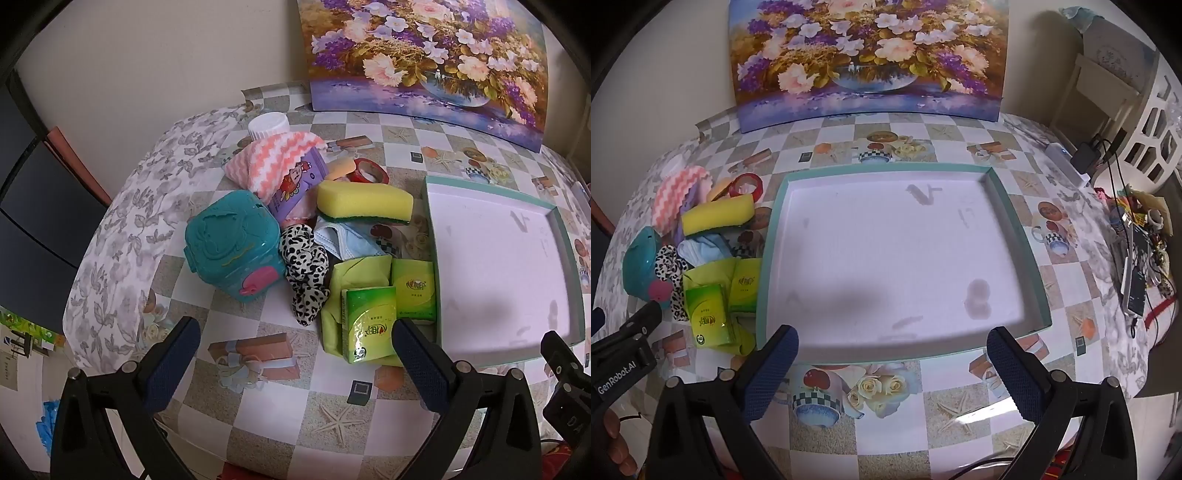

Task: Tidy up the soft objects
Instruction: 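Reach the right gripper to the green tissue pack and grasp it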

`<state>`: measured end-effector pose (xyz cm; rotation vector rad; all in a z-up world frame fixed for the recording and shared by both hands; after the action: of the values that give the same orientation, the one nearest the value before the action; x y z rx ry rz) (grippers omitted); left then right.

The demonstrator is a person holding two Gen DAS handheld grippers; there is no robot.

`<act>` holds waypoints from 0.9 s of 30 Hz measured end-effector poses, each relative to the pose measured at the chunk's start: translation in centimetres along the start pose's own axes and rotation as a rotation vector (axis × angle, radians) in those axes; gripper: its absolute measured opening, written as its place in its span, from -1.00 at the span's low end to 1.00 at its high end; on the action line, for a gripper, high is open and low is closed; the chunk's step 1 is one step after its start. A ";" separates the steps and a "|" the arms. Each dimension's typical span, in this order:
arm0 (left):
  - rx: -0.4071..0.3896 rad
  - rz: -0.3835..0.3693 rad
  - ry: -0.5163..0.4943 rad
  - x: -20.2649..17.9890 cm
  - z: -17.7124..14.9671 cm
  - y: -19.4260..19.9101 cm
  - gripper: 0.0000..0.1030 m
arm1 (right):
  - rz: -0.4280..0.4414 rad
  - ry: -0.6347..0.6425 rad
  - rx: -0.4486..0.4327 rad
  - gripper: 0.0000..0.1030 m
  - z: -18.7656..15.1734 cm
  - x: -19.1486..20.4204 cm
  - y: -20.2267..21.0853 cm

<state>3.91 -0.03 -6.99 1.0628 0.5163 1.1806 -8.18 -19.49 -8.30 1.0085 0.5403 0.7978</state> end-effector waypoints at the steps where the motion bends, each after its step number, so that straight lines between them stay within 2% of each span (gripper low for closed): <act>1: 0.000 0.001 0.000 0.0 0.0 0.0 1.00 | 0.000 0.001 0.001 1.00 0.0 0.0 0.0; 6: 0.002 -0.005 0.007 0.1 0.0 0.0 1.00 | 0.011 0.008 0.002 1.00 0.0 0.4 0.0; 9: 0.015 -0.018 0.051 0.7 0.0 -0.3 1.00 | 0.059 0.013 -0.005 1.00 0.2 1.4 0.2; 14: 0.063 -0.013 0.158 2.6 -0.5 -1.5 1.00 | 0.206 0.037 0.039 1.00 0.3 4.8 -0.7; 22: 0.159 -0.032 0.326 5.6 -1.7 -4.1 1.00 | 0.308 0.117 0.097 1.00 -0.3 10.3 -2.5; 27: 0.203 -0.037 0.361 6.3 -2.1 -5.4 1.00 | 0.348 0.183 0.114 1.00 -1.2 14.1 -3.5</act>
<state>7.06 6.54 -11.51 1.0085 0.9500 1.3148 0.66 -8.75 -12.46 1.1582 0.5797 1.1875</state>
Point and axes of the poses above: each gripper's, at about its wrist camera, not at the fingertips, and y roughly against the way its jaws point, x to its left, z to its top, the point moved 8 cm from there along -y, roughly the way its jaws point
